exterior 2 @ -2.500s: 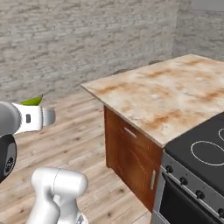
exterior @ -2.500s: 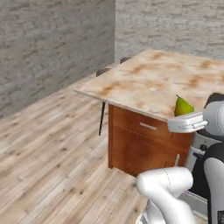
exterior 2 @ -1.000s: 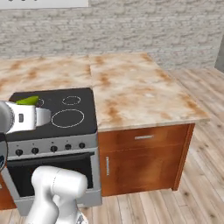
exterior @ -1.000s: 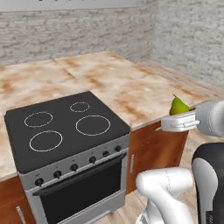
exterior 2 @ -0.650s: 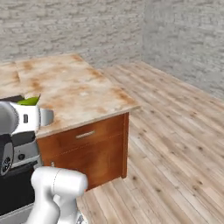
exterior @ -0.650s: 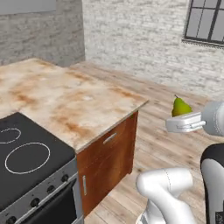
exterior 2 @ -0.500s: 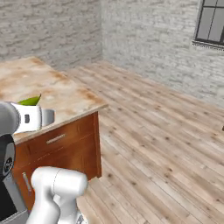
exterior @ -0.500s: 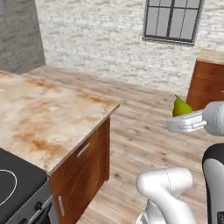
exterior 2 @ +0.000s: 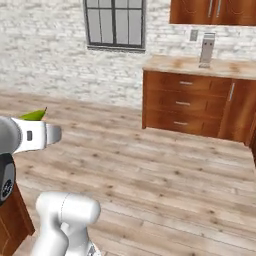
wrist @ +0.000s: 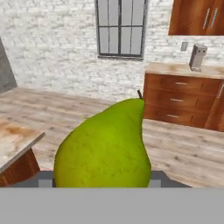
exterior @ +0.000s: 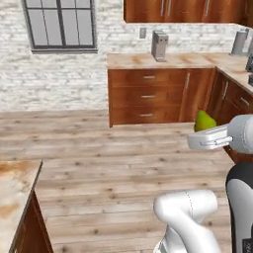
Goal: Pick the pear and apple from the fridge and place them inside the tupperware on the counter.
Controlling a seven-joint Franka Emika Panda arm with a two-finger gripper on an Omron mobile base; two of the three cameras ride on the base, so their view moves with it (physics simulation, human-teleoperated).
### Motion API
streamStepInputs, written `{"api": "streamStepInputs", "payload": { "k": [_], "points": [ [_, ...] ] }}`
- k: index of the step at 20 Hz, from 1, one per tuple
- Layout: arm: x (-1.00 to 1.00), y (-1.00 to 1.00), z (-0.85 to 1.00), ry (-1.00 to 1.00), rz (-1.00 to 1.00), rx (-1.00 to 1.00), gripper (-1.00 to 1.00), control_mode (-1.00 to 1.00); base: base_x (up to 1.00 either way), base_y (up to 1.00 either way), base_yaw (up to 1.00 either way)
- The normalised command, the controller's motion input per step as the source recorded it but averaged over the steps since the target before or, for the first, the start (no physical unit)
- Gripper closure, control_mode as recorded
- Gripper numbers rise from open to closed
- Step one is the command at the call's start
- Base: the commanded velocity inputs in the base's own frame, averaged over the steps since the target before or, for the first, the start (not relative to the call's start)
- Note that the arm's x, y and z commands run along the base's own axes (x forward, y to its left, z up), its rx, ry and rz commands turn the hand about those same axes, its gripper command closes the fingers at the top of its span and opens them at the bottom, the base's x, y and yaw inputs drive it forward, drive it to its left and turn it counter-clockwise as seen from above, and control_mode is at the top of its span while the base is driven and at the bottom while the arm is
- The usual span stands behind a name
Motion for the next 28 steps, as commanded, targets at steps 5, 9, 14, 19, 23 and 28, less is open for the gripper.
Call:
{"api": "streamStepInputs", "payload": {
  "k": [5, 9, 14, 19, 23, 28],
  "points": [
    [0.0, 0.0, 0.0, 0.0, 0.0, 0.0, 1.0, 1.0, 0.74, -0.07, -0.74],
    [0.0, 0.0, 0.0, 0.0, 0.0, 0.0, 1.0, 1.0, 0.79, 0.0, -0.81],
    [0.0, 0.0, 0.0, 0.0, 0.0, 0.0, 1.0, 1.0, 0.79, 0.02, -0.81],
    [0.0, 0.0, 0.0, 0.0, 0.0, 0.0, 1.0, 1.0, 0.75, 0.25, -0.88],
    [0.0, 0.0, 0.0, 0.0, 0.0, 0.0, 1.0, 1.0, 0.7, 0.41, -0.86],
    [0.0, 0.0, 0.0, 0.0, 0.0, 0.0, 1.0, 1.0, 0.66, 0.68, -0.73]
  ]
}}
